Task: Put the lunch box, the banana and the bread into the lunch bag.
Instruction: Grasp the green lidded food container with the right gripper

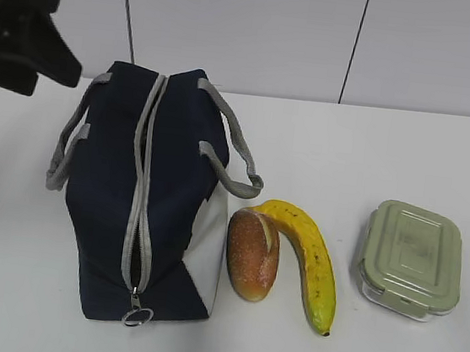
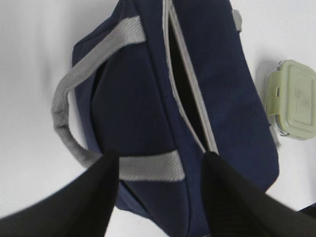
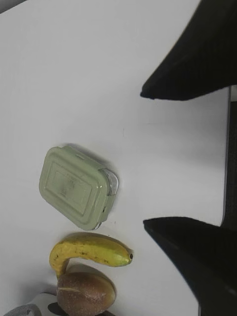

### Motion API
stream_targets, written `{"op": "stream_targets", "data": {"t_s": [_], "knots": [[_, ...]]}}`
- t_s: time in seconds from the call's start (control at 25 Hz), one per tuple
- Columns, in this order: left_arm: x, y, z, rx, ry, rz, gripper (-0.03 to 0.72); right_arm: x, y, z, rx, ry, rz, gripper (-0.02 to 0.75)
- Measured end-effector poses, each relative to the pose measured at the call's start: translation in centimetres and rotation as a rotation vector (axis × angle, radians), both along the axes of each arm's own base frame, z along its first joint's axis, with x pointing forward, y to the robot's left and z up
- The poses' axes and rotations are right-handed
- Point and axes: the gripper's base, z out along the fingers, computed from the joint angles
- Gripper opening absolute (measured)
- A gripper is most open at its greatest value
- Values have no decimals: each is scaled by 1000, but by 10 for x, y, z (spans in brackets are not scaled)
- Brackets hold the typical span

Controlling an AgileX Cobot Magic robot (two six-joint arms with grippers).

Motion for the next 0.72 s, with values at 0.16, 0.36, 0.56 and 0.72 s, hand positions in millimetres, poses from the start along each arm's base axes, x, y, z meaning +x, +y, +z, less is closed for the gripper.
{"op": "stream_targets", "data": {"t_s": [0.16, 0.36, 0.56, 0.72], "knots": [[30, -14, -5, 6, 26, -17, 409, 0, 0, 0, 0, 0, 0, 545], [58, -22, -18, 21, 84, -28, 412, 0, 0, 0, 0, 0, 0, 545], [70, -27, -38, 41, 161, -36, 413, 0, 0, 0, 0, 0, 0, 545], [74, -28, -51, 56, 216, -44, 413, 0, 0, 0, 0, 0, 0, 545]]}}
